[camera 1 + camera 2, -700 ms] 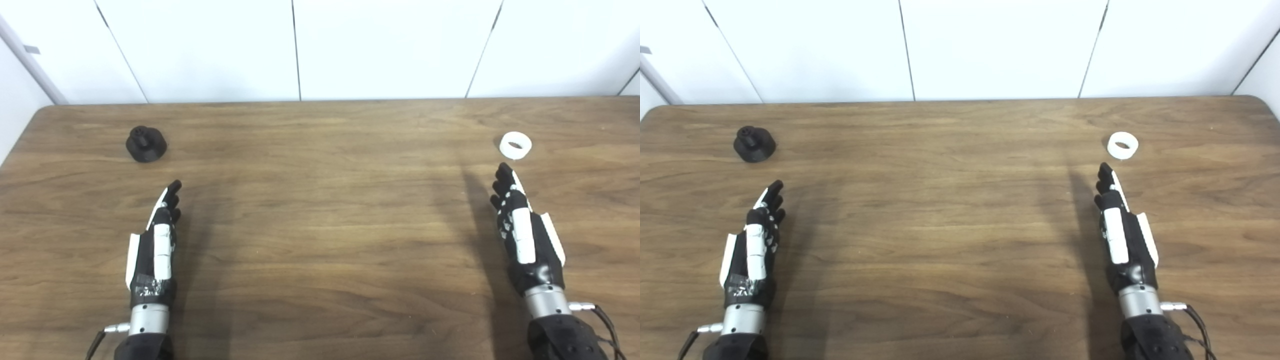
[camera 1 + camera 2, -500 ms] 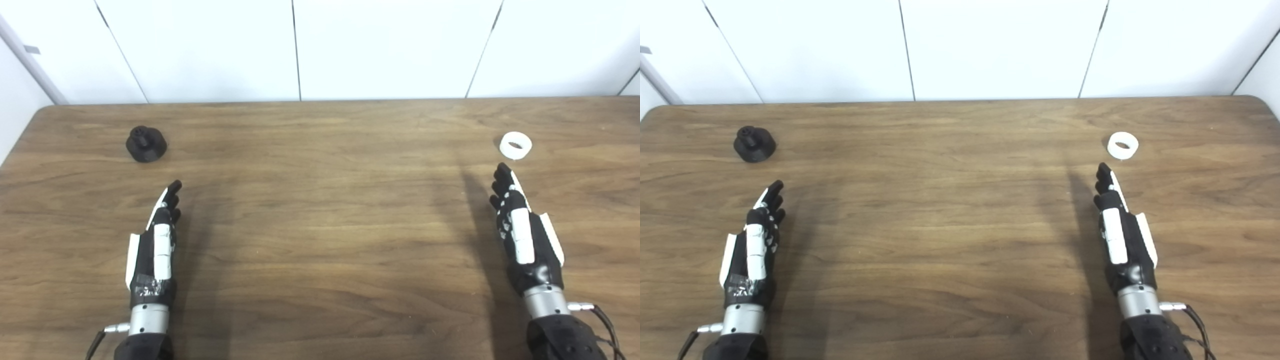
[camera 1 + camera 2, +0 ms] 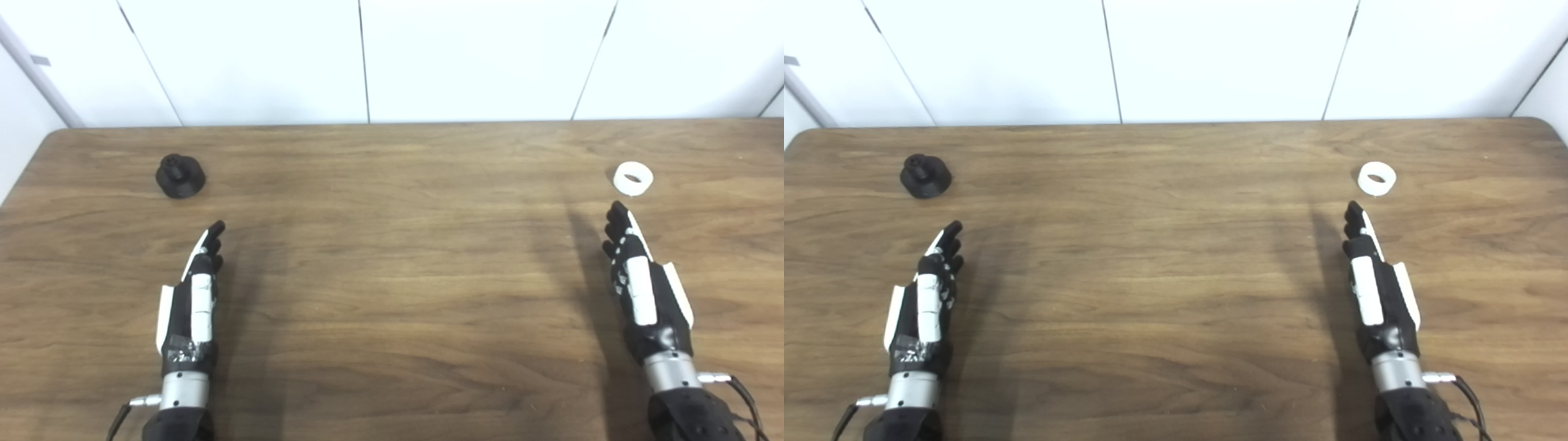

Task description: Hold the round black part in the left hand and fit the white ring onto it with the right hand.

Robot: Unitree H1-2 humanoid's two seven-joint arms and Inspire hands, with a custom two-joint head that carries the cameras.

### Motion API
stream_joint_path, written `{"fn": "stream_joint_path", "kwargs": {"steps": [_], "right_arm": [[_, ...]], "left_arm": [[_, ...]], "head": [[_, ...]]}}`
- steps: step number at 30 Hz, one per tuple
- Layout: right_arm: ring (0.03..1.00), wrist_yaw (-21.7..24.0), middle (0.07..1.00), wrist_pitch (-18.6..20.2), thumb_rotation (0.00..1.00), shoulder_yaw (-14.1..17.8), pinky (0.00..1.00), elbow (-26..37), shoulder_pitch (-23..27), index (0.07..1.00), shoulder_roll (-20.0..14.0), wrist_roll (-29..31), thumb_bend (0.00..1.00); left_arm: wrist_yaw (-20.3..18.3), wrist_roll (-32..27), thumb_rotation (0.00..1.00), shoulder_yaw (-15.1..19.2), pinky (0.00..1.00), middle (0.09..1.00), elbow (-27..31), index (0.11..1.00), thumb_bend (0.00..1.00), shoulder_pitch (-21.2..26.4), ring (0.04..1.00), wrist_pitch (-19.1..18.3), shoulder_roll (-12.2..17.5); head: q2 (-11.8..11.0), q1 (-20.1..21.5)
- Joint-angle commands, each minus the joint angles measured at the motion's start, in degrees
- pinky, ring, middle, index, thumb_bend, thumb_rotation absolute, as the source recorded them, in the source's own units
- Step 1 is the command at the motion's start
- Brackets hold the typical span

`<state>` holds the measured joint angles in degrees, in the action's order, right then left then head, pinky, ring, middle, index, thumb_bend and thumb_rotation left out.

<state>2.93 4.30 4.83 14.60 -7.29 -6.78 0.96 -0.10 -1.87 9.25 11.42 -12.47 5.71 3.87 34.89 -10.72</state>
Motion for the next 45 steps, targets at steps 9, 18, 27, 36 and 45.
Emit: {"fn": "stream_joint_path", "kwargs": {"steps": [9,18,27,36,45], "right_arm": [[1.000,2.17,1.000,-2.97,1.00,0.78,1.00,-0.47,-0.43,0.998,-1.60,2.75,0.62],[1.000,1.44,0.982,-5.18,1.00,0.93,1.00,-2.31,-0.06,0.964,-1.70,2.90,0.60],[0.977,1.18,0.952,-5.97,1.00,0.78,0.99,-3.05,-0.07,0.941,-1.84,1.89,0.60],[0.974,0.96,0.945,-5.74,1.00,0.60,0.98,-2.50,0.04,0.929,-1.62,1.66,0.68],[0.970,0.50,0.945,-5.88,1.00,0.00,0.98,-2.87,0.02,0.931,-1.34,0.13,0.72]], "left_arm": [[2.39,2.91,0.90,-2.25,1.00,0.964,-3.11,0.901,0.53,-1.65,1.000,6.76,-2.56],[2.49,4.29,0.94,-4.12,1.00,0.991,-5.19,0.927,0.52,-1.62,1.000,9.07,-2.72],[2.79,4.61,0.91,-4.41,1.00,1.000,-5.27,0.935,0.51,-1.64,1.000,8.98,-3.01],[6.36,13.20,0.58,-3.31,1.00,0.977,-0.05,0.918,0.71,-1.57,1.000,2.01,-2.76],[6.28,19.50,0.39,0.08,1.00,0.964,9.05,0.925,0.97,4.25,0.992,-11.45,2.54]], "head": [[-5.69,-7.86],[-8.05,-11.22],[-7.63,-10.20],[-6.83,-9.55],[-6.50,-9.05]]}}
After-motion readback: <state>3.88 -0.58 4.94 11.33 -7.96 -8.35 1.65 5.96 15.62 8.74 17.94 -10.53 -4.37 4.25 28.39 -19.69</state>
